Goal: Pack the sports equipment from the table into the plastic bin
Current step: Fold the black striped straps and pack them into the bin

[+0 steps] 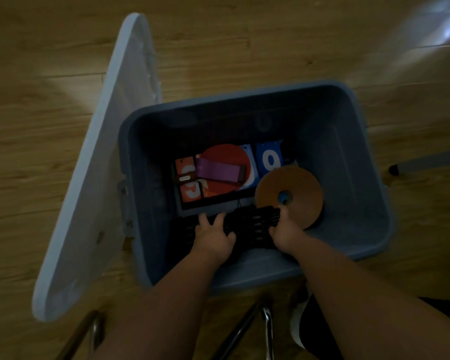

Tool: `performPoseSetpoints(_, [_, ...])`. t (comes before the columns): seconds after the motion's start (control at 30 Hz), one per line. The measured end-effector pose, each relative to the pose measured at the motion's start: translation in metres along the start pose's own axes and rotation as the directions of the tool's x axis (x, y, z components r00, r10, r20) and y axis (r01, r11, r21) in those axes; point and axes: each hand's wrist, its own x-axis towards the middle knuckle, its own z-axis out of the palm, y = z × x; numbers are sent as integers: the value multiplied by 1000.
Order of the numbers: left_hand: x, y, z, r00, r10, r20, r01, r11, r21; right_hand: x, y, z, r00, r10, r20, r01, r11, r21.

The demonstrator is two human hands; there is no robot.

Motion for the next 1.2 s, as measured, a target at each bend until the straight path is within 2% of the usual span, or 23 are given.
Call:
performPoseSetpoints(0.07, [0, 0, -1, 993, 52, -105, -45, 996, 73, 0, 2, 1, 1000, 23, -15, -22, 998, 58])
performPoseSetpoints(0.2, [3, -4, -7, 989, 78, -128, -51, 979, 197, -2, 1, 0, 994, 46, -95, -39, 996, 75])
performPoseSetpoints(0.4, [5, -10, -14, 998, 25, -64, -26, 1000, -13, -2, -2, -5, 1000, 9, -27, -5, 991, 135])
performPoseSetpoints(0.47, [4, -11, -20, 1000, -14, -13, 12, 985, -171, -3, -6, -8, 997, 24, -70, -8, 974, 228])
performPoseSetpoints(0.53, [4, -14, -27, 998, -63, 32, 70, 928, -367, -4, -9, -10, 994, 56, -89, -26, 951, 307])
performPoseSetpoints(0.6, [1, -17, -38, 994, -113, -4, 97, 869, -486, -3, -12, -11, 991, 77, -108, -38, 945, 326])
performPoseSetpoints(0.67, [-3, -20, -49, 980, -171, -103, 92, 847, -524, 0, -12, -11, 984, 80, -158, -31, 956, 293])
performPoseSetpoints(0.73, [-9, -25, -57, 963, -200, -181, 98, 885, -455, 1, -12, -7, 982, 65, -177, -17, 965, 261])
performPoseSetpoints(0.8, [-12, -29, -59, 961, -184, -205, 116, 946, -302, 2, -10, -2, 988, 37, -150, 2, 968, 252])
performPoseSetpoints(0.87, [-11, -30, -56, 972, -172, -161, 137, 969, -206, 2, -11, 1, 992, 5, -128, 24, 974, 225])
performPoseSetpoints(0.97, [-3, -31, -44, 972, -220, -77, 206, 965, -161, -5, -22, 3, 996, -37, -76, 51, 979, 197])
performPoseSetpoints(1.07, [1, -35, -36, 976, -191, -103, 192, 981, 2, -12, -30, 8, 998, -69, -13, 70, 979, 193])
performPoseSetpoints(1.13, [-1, -37, -34, 988, -98, -121, 126, 960, 249, -15, -31, 14, 994, -111, 16, 109, 991, 71])
performPoseSetpoints(1.2, [-1, -39, -32, 989, -23, -144, 76, 924, 375, -17, -32, 19, 985, -169, 20, 170, 977, -127])
